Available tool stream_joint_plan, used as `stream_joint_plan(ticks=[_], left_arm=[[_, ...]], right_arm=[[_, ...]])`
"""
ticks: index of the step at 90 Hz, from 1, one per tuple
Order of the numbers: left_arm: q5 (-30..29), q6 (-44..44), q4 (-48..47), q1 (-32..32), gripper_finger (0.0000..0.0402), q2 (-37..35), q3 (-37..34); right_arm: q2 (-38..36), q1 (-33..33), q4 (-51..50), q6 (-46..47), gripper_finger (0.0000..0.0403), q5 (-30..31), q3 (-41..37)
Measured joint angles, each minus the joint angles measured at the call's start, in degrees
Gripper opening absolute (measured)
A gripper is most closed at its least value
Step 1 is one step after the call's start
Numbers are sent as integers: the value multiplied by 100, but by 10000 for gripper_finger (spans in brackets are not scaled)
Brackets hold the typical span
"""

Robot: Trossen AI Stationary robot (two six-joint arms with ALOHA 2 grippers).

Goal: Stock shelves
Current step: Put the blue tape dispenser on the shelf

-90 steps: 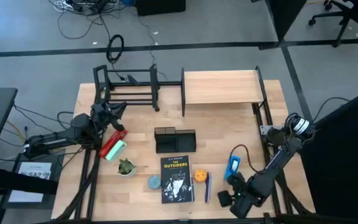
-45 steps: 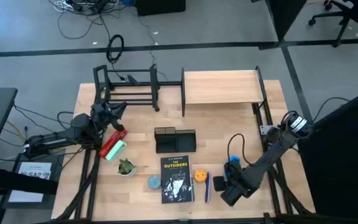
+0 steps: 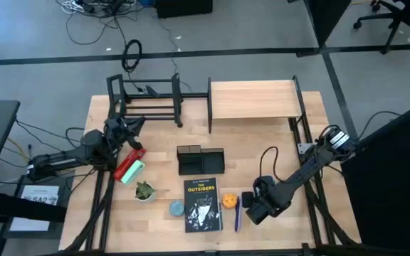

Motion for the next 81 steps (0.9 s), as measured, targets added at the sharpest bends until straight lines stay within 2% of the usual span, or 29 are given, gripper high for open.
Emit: stream_joint_plan(ticks=[22, 39, 65, 81], left_arm=[[0, 0, 0, -1, 0, 0, 1], [0, 0, 0, 0, 0, 0, 1], [0, 0, 0, -1, 0, 0, -1], [2, 0, 0, -1, 0, 0, -1]], right_arm=[[0, -2, 709, 51, 262, -356, -418], [-18, 109, 493, 29, 175, -464, -438], [-63, 200, 351, -213, 173, -482, -421], [-561, 176, -80, -378, 173, -137, -171]])
